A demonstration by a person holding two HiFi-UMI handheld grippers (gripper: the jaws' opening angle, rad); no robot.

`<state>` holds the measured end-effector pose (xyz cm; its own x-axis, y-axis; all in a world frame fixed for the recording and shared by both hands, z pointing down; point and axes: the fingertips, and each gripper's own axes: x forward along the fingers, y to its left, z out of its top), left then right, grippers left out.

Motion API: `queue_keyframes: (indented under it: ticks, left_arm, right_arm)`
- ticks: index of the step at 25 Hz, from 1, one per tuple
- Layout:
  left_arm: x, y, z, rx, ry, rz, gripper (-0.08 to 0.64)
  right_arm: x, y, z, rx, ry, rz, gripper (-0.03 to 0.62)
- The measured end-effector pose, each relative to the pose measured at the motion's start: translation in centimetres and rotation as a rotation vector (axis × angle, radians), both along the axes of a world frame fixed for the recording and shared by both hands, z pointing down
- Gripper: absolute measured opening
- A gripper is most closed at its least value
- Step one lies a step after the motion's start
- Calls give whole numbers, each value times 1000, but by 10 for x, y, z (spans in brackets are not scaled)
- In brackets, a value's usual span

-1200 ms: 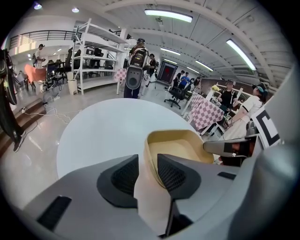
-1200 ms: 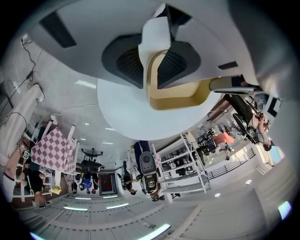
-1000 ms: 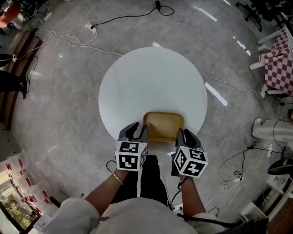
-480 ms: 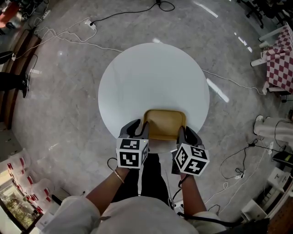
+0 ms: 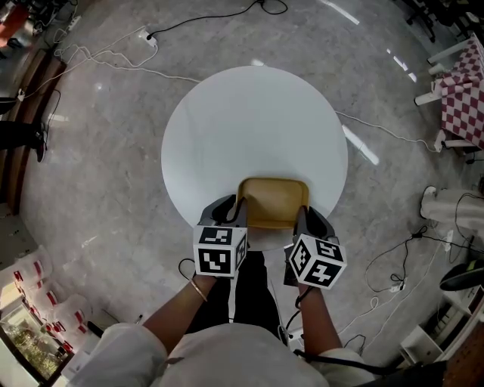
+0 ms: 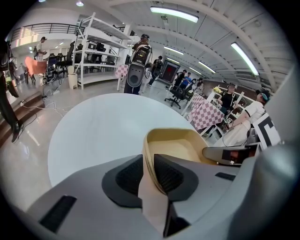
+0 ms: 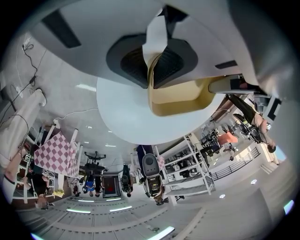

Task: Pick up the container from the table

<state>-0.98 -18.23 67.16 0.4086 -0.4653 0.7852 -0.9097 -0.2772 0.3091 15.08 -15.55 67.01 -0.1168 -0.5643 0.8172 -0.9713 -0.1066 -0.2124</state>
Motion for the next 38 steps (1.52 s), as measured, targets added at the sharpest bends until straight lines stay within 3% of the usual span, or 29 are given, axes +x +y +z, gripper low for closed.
queue_keyframes:
  ticks: [13, 38]
  left_arm:
    - [2, -9, -4, 8, 9, -10, 60]
    - [9, -21, -49, 74, 50, 85, 55]
  right_arm:
    - [2, -3, -2, 6, -8, 47, 48]
    - [4, -2, -61, 93, 29, 129, 48]
